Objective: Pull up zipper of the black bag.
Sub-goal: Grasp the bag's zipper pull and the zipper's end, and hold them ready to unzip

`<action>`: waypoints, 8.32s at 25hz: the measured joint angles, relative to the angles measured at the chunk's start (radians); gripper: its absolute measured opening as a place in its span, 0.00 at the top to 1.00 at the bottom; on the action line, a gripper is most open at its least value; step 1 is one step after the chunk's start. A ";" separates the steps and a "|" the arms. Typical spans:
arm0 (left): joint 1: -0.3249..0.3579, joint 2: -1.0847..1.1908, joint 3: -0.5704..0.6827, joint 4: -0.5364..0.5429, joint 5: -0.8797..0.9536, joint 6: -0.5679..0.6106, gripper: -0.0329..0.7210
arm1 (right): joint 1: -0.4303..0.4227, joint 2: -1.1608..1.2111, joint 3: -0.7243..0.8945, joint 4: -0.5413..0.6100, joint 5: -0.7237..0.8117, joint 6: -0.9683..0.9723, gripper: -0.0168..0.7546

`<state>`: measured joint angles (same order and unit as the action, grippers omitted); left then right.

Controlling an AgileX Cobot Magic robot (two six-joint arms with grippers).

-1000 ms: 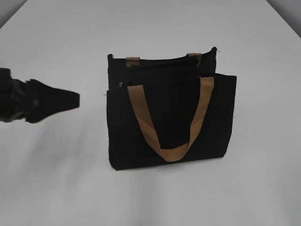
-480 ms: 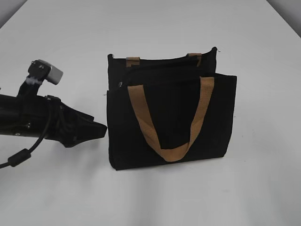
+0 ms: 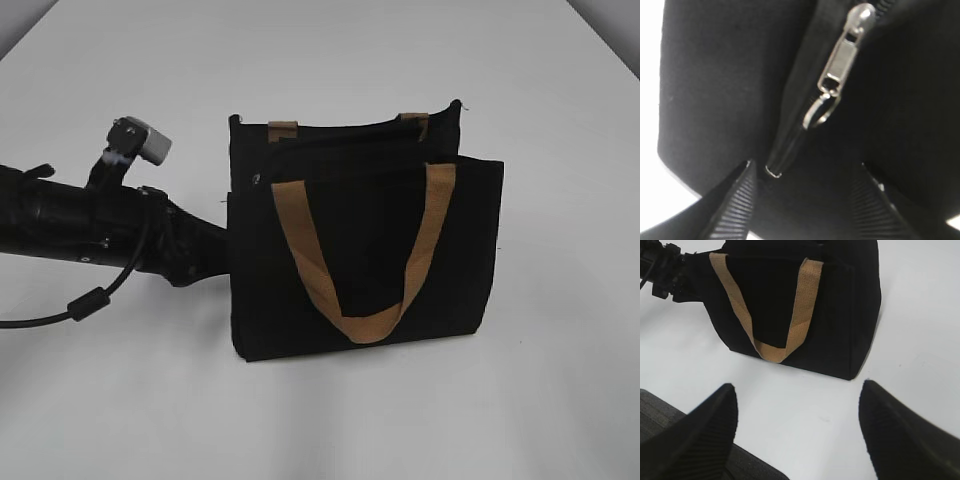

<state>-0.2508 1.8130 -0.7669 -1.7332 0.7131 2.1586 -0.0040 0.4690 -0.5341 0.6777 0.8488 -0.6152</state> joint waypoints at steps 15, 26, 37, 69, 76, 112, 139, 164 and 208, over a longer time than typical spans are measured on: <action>0.000 -0.043 -0.020 0.025 -0.031 -0.098 0.96 | 0.271 0.472 -0.210 0.003 -0.048 -0.162 0.25; 0.000 -0.172 -0.020 0.202 -0.133 -0.294 0.92 | 0.457 0.825 -0.545 0.003 -0.052 -0.257 0.28; 0.000 0.006 -0.024 0.016 -0.050 -0.054 0.38 | 0.481 0.830 -0.563 0.001 -0.048 -0.261 0.28; -0.030 -0.232 -0.130 0.440 -0.086 -0.487 0.95 | 0.497 0.903 -0.565 0.155 -0.102 -0.459 0.46; -0.030 -0.304 -0.129 0.596 -0.084 -0.585 0.95 | 0.583 1.042 -0.565 0.179 -0.297 -0.646 0.48; -0.030 -0.436 -0.129 0.373 -0.092 -0.606 0.95 | 0.602 1.233 -0.696 0.087 -0.367 -0.619 0.69; -0.033 -0.437 -0.121 0.427 -0.160 -0.606 0.95 | 0.537 1.176 -0.698 0.036 -0.290 -0.492 0.96; -0.040 -0.437 -0.121 0.405 -0.170 -0.623 0.95 | 0.374 1.151 -0.698 0.254 -0.121 -0.375 0.98; -0.031 -0.438 -0.121 0.442 -0.007 -0.660 0.95 | 0.384 1.165 -0.698 0.317 -0.251 -0.592 0.66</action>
<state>-0.2815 1.3751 -0.8875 -1.2910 0.7057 1.4986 0.3799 1.6344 -1.2323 0.9949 0.5980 -1.2076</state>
